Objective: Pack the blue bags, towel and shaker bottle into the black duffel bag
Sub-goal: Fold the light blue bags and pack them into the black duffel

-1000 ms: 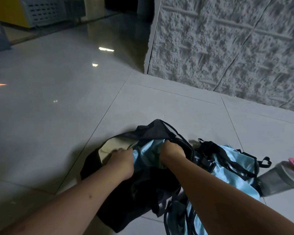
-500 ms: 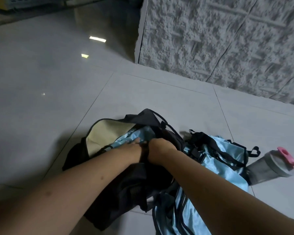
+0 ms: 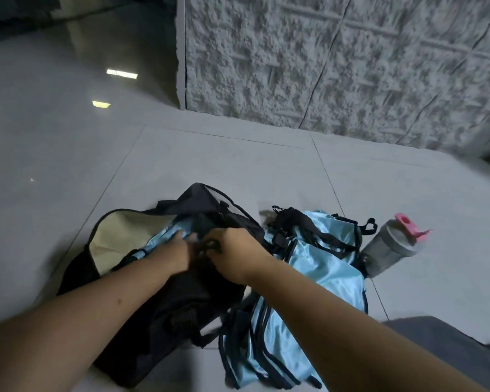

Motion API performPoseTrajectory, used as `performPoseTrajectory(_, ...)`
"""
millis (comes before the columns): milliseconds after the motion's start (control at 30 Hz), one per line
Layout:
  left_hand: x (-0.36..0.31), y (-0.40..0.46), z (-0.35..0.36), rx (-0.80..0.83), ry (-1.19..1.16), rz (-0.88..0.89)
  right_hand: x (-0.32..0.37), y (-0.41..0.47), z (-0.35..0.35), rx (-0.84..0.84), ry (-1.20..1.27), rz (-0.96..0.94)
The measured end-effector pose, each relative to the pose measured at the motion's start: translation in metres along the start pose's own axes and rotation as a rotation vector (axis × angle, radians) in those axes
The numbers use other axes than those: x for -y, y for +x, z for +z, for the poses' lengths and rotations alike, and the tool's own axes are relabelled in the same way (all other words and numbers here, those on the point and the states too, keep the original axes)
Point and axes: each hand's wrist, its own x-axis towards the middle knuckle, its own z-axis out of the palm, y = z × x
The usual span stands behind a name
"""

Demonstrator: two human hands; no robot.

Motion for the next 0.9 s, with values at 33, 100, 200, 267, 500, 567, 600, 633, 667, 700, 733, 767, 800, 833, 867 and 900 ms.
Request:
performPoseTrajectory(33,-0.002,-0.006,-0.007,-0.069,-0.008,0.08,0.0,-0.005,-0.004,-0.049,0.042,-0.025)
performPoseTrajectory(100,-0.014,-0.024,-0.02,-0.256,-0.061,0.185,-0.002,-0.017,-0.011,-0.159,0.105,-0.078)
performPoseTrajectory(200,-0.043,-0.054,-0.033,-0.453,-0.194,0.289,-0.011,-0.04,-0.022,-0.304,0.216,-0.104)
performPoseTrajectory(267,-0.068,-0.069,-0.037,-0.57,-0.246,0.338,-0.026,-0.055,-0.03,-0.416,0.242,-0.045)
performPoseTrajectory(500,-0.168,-0.065,0.018,-0.363,-0.218,0.459,-0.134,-0.111,-0.02,-0.449,0.329,0.426)
performPoseTrajectory(567,-0.183,-0.051,0.045,-0.244,-0.205,0.401,-0.161,-0.128,-0.014,-0.427,0.337,0.516)
performPoseTrajectory(600,-0.19,-0.045,0.057,-0.19,-0.175,0.349,-0.174,-0.133,-0.01,-0.417,0.341,0.56)
performPoseTrajectory(633,-0.197,-0.038,0.066,-0.149,-0.128,0.301,-0.185,-0.139,-0.007,-0.402,0.345,0.613)
performPoseTrajectory(667,-0.205,-0.032,0.078,-0.114,-0.094,0.255,-0.199,-0.145,-0.002,-0.38,0.346,0.676)
performPoseTrajectory(700,-0.208,-0.028,0.083,-0.094,-0.088,0.205,-0.206,-0.148,0.002,-0.36,0.347,0.732)
performPoseTrajectory(733,-0.211,-0.023,0.091,-0.082,-0.113,0.145,-0.215,-0.152,0.006,-0.345,0.349,0.789)
performPoseTrajectory(767,-0.213,-0.016,0.099,-0.084,-0.156,0.077,-0.223,-0.155,0.01,-0.336,0.367,0.841)
performPoseTrajectory(800,-0.214,-0.01,0.106,-0.098,-0.194,0.003,-0.23,-0.157,0.016,-0.347,0.4,0.885)
performPoseTrajectory(833,-0.215,-0.004,0.111,-0.112,-0.212,-0.06,-0.235,-0.158,0.02,-0.369,0.442,0.92)
performPoseTrajectory(867,-0.217,0.002,0.116,-0.126,-0.211,-0.11,-0.24,-0.16,0.023,-0.391,0.488,0.947)
performPoseTrajectory(900,-0.218,0.007,0.119,-0.144,-0.221,-0.144,-0.244,-0.16,0.025,-0.404,0.548,0.962)
